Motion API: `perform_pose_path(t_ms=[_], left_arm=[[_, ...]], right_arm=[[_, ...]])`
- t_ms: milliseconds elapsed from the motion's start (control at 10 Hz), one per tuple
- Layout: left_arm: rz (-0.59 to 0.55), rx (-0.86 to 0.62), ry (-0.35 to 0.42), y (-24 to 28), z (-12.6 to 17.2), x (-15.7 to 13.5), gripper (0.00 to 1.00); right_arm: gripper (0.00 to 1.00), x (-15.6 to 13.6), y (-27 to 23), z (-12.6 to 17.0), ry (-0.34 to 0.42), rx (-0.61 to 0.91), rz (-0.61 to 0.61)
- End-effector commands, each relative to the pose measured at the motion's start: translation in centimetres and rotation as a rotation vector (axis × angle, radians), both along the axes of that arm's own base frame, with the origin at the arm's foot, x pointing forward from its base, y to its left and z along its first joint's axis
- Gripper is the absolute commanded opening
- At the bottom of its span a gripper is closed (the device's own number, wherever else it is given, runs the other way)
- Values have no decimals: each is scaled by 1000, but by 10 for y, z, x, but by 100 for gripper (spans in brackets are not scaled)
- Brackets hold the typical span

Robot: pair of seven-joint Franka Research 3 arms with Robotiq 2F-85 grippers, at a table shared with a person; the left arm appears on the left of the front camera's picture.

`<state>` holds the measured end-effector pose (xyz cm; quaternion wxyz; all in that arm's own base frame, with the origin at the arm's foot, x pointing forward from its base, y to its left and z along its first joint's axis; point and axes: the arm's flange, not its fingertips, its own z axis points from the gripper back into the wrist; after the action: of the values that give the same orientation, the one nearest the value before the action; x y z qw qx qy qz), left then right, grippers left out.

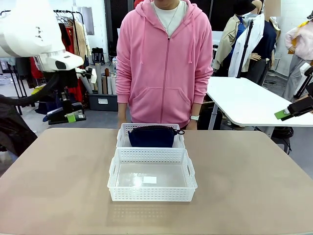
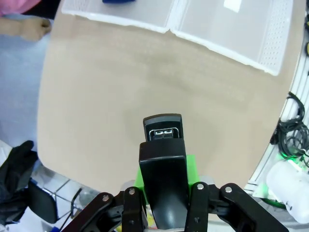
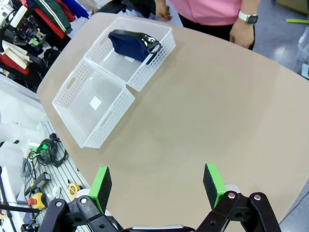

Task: Distribute items into two baskets.
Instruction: Pick up the Stapler that the person points to, then place the picked Stapler into the Organizing basket as instructed by the person.

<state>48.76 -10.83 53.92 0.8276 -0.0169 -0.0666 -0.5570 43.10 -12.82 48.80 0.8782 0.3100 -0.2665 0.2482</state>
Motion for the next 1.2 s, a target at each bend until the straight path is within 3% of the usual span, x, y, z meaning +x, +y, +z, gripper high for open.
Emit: perform_pose_path(t_ms=[0,1100], left_arm=[[-20,-9,-6,12,7,-11,0],[-4,-4,-6,12,14,-10,0]], right_arm=[[100,0,-1,2,0,-3,-2],[100,0,-1,2,0,-3,-2]])
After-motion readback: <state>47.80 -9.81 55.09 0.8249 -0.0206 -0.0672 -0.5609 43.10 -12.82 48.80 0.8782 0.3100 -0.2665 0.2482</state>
